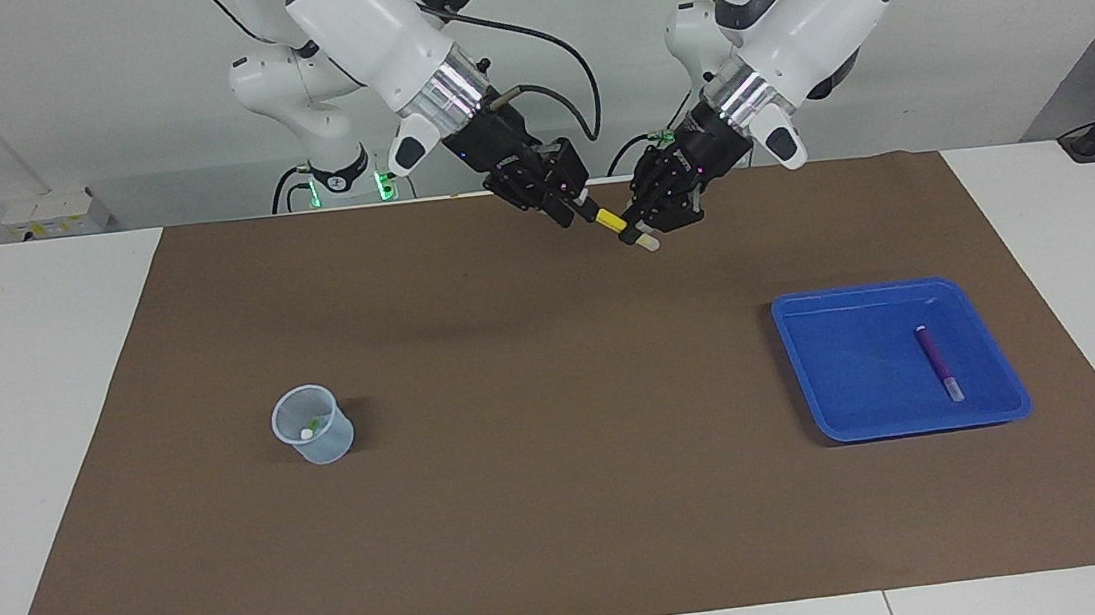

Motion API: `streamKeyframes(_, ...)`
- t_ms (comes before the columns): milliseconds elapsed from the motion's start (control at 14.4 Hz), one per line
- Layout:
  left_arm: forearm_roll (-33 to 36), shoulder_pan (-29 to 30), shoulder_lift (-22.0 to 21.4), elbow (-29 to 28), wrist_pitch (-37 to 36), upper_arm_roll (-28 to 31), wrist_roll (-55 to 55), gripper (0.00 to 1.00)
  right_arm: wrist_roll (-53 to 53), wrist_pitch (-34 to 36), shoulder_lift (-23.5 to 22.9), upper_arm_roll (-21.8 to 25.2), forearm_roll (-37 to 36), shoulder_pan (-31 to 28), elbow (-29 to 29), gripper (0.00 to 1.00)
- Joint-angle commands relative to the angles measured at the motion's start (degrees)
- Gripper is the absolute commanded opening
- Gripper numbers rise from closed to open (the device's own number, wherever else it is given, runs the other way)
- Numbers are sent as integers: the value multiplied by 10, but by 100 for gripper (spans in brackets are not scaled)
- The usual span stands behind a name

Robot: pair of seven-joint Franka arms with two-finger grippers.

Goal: Right arm passes pens to left for tray arrangement
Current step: 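Close the left gripper on the pen while the right gripper opens, then lower the yellow pen into the blue tray with the left gripper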

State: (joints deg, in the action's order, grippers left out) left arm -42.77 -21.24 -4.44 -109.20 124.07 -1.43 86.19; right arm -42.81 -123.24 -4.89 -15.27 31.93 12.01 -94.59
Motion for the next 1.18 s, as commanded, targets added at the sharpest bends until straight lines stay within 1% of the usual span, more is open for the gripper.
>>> streamKeyframes(0,4,20,-19,-36,-19,2,-86,0,137,63,10,-2,-25,-49,-3,100)
streamKeyframes(69,9,35,-23,-43,-36,2,-120,0,199,83,13,-2,-41,-65,-4,100)
streamKeyframes(138,29,42,-27,-44,-56,2,-156,0,253,95,15,-2,-59,-76,-6,100)
streamKeyframes(277,96,51,-30,-45,-97,1,-253,0,360,101,18,-3,-109,-98,-21,100)
streamKeyframes(346,123,51,-33,-50,-108,1,-297,0,401,99,20,-3,-122,-103,-31,100)
streamKeyframes(485,139,52,-44,-75,-110,1,-343,0,478,87,19,-3,-160,-116,-52,100)
streamKeyframes(623,142,52,-51,-90,-111,1,-356,0,554,64,7,-4,-189,-138,-60,100)
streamKeyframes(692,155,51,-63,-108,-115,1,-403,0,594,56,-5,-3,-198,-146,-60,100)
streamKeyframes(831,163,58,-86,-151,-109,2,-531,0,641,30,-29,-3,-220,-159,-60,100)
streamKeyframes(900,164,74,-96,-171,-105,1,-571,0,659,13,-43,-4,-240,-160,-60,100)
streamKeyframes(1038,166,77,-97,-172,-107,1,-593,0,665,-13,-63,-4,-278,-161,-60,100)
streamKeyframes(1108,187,77,-96,-172,-104,1,-595,0,664,-19,-72,-3,-287,-164,-60,100)
